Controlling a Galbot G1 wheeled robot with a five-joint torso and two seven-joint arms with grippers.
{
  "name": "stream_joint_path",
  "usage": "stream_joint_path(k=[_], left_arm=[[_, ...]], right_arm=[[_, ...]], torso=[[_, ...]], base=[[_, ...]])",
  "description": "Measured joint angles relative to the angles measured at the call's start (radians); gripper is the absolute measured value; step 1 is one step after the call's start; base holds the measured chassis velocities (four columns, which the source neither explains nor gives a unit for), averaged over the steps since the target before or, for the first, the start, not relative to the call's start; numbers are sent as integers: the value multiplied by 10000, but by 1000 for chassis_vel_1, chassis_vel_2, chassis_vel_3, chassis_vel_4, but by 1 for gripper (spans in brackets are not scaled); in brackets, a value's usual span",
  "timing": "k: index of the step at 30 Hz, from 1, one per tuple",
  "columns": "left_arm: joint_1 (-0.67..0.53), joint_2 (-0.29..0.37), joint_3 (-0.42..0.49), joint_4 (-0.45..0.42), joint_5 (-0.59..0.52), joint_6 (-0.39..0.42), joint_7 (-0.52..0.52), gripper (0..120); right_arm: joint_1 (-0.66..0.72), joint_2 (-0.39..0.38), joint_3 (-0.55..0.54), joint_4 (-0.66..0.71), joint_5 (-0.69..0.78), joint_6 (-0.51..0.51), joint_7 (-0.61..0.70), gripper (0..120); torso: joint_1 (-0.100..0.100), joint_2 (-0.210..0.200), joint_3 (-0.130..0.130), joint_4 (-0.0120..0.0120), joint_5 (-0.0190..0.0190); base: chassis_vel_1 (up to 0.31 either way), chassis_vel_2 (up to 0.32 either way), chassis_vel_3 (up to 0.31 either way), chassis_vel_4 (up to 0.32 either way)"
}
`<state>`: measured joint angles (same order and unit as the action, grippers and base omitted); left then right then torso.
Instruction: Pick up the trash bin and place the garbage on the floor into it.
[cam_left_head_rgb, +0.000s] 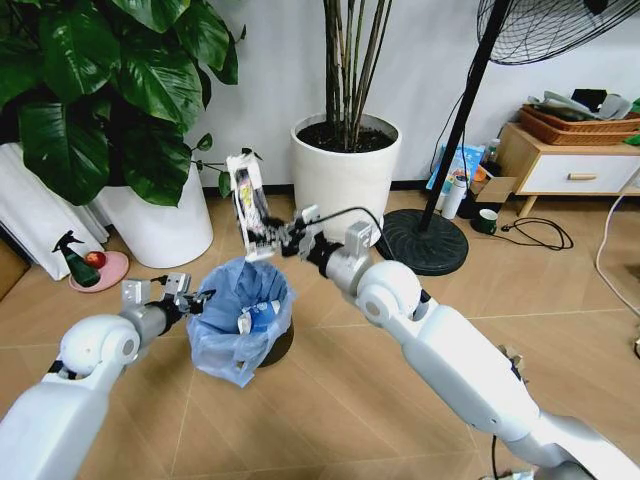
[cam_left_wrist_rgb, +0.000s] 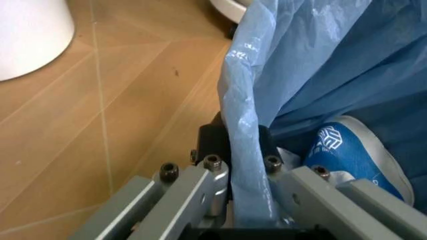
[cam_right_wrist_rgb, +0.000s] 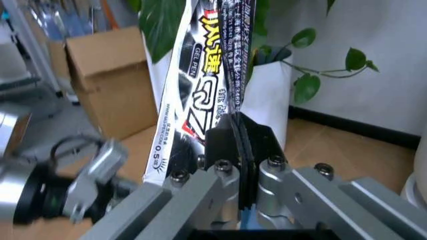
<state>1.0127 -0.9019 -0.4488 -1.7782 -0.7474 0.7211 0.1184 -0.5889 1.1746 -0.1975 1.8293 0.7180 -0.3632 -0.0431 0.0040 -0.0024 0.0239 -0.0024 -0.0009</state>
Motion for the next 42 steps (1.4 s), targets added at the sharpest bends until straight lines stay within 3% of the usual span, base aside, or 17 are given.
stream_joint_path(k=[11, 18, 21, 23, 26, 29, 31, 37, 42], left_arm=[[-786, 83, 479, 318, -386, 148, -152, 0], [-799, 187, 450, 336, -418, 151, -146, 0], [-815, 189, 444, 339, -418, 151, -142, 0], [-825, 179, 431, 343, -418, 151, -138, 0], [-825, 173, 415, 343, -418, 151, -135, 0], [-691, 173, 302, 292, -405, 151, -122, 0], [-633, 180, 254, 263, -401, 152, -113, 0], [56, 375, -314, 21, -248, 143, 49, 0], [494, 475, -682, -126, -122, 72, 134, 0]], right_arm=[[-112, 227, -581, -756, -1332, 509, -449, 0], [-65, 529, -784, -1227, -1703, 656, -493, 29], [-50, 564, -803, -1326, -1750, 680, -490, 35], [-42, 581, -811, -1392, -1777, 698, -482, 47], [-43, 589, -791, -1390, -1779, 705, -440, 53], [-74, 598, -511, -1226, -1757, 690, -209, 68], [-101, 574, -393, -1141, -1739, 657, -132, 71], [-470, -26, 528, -426, -1493, 366, 298, 96], [-1022, -804, 1361, 184, -1330, 112, 615, 100]], torso=[[1, 0, 1, 2, 1], [0, 0, 0, 3, 0], [0, 0, 1, 3, 0], [0, 0, 1, 3, 0], [0, 0, 0, 2, 0], [0, 0, 0, 2, 0], [0, 0, 0, 2, 0], [0, 0, 0, 5, 1], [0, 0, -1, 0, 1]], base=[[0, 0, 0, 0], [0, 0, 0, 0], [0, 0, 0, 0], [0, 0, 0, 0], [0, 0, 0, 0], [0, 0, 0, 0], [0, 0, 0, 0], [0, 0, 0, 0], [0, 0, 0, 0]])
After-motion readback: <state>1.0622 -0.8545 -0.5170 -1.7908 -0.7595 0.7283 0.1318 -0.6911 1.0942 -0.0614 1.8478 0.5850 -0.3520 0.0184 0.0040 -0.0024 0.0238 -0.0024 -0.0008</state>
